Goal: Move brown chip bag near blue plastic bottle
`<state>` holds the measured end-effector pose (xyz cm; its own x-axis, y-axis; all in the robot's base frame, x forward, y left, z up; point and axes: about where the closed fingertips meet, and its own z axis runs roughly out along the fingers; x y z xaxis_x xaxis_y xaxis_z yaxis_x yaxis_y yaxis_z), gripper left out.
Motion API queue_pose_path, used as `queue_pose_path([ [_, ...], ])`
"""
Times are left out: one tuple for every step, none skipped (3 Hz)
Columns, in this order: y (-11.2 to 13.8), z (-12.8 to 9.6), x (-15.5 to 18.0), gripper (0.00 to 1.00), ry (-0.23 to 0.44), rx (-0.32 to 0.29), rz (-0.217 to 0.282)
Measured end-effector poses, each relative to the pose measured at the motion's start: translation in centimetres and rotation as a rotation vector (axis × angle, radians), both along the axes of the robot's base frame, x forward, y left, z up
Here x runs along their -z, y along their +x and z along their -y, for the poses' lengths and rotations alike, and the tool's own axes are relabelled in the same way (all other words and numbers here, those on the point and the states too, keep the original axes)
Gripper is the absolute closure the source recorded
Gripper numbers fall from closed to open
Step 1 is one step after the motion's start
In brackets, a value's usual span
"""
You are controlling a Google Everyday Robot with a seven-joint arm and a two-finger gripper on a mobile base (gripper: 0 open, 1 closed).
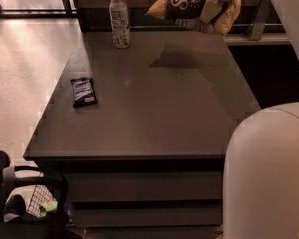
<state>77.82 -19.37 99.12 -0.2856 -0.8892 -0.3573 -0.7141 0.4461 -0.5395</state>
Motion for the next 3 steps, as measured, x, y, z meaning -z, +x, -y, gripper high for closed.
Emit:
queue_pose_path([
  [2.5,-1.7,2.1,1.0,-0.009,-0.034,0.039],
  [4.8,-3.7,4.9,1.0,0.004,-0.071,0.083],
  [5.0,-4.0,5.1,0.82,0.007,-0.074,0.091],
])
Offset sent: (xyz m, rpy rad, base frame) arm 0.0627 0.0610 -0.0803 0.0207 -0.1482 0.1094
